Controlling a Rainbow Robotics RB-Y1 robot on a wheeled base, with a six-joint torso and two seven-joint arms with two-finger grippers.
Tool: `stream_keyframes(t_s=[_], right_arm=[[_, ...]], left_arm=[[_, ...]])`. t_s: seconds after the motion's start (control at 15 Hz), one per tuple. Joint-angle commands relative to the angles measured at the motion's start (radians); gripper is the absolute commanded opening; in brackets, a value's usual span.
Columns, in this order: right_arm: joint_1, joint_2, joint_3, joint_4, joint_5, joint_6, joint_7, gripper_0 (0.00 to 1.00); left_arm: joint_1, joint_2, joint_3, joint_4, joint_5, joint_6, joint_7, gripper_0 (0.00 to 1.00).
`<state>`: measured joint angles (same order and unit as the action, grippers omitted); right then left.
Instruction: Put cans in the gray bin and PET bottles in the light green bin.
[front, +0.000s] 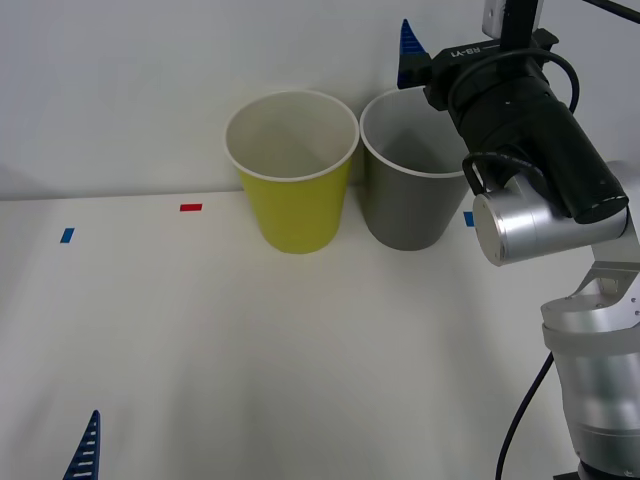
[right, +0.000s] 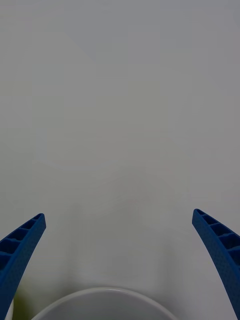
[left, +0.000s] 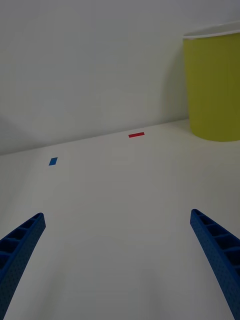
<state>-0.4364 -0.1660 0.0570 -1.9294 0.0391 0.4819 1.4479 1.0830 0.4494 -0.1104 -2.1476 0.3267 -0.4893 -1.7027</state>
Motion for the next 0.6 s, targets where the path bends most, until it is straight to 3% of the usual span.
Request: stream_keyframes(t_s=[0.07,0.27,0.4,0.6], right_arm=[[0.004,0.022,-0.014,-0.214,-0.002,0.302,-0.011,1.0],[0.071,0.014,-0.04,-0.332,-0.087,0.339,-0.02,1.0],[0.133,-0.01,-0.048,-0.453,-0.113,0.428,-0.029,1.0],[0.234,-0.03,-0.112,-0.563,-0.229,0.458,-0.026,1.0]], left_arm=[[0.0,0.0,0.0,0.0,0.0,0.0,0.0,1.0],[0.0,0.0,0.0,0.0,0.0,0.0,0.0,1.0],[0.0,0.0,0.0,0.0,0.0,0.0,0.0,1.0],[0.0,0.0,0.0,0.0,0.0,0.0,0.0,1.0]])
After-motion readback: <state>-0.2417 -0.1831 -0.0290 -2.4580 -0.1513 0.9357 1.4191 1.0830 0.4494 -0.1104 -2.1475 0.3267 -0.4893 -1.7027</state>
